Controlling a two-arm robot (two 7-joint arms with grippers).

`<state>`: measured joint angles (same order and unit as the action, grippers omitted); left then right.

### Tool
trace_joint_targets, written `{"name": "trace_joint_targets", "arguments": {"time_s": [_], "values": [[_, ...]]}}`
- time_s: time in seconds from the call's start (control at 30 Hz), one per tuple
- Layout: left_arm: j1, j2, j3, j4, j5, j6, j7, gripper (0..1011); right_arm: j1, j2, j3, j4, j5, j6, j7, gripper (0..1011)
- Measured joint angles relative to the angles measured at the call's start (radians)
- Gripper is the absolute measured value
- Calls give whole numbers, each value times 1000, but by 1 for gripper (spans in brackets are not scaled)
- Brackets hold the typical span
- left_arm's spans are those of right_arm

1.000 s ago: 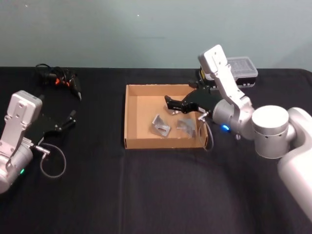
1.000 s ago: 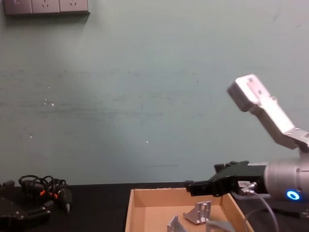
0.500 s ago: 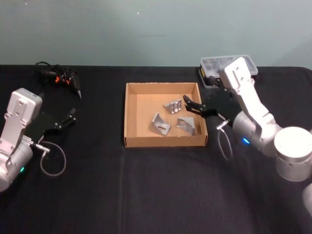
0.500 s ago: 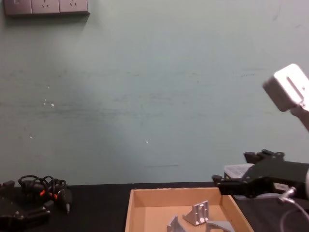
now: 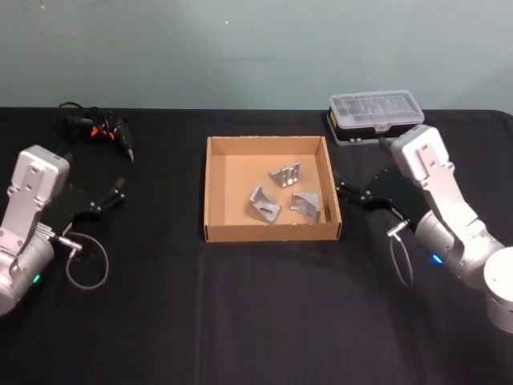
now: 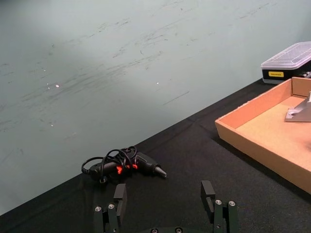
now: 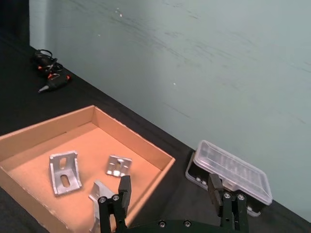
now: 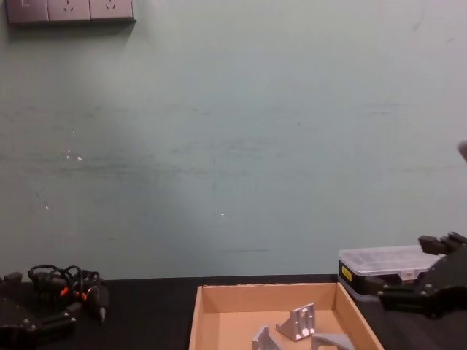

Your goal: Use one hand to pick up the angle iron from the table and place it into the box.

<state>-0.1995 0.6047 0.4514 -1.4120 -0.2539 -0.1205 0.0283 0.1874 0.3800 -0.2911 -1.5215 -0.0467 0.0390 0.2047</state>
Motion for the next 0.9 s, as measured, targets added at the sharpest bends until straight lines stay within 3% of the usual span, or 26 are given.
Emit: {"name": "trace_joint_targets", "arguments": {"time_s": [0.2,0.9], "values": [[0,0,0,0,0,0,0,1000,-24,-2,25,-4,-4,-10,-5,1004],[0,0,0,0,0,0,0,1000,-20,0,18,-6,-4,-10,-4,1004]]}}
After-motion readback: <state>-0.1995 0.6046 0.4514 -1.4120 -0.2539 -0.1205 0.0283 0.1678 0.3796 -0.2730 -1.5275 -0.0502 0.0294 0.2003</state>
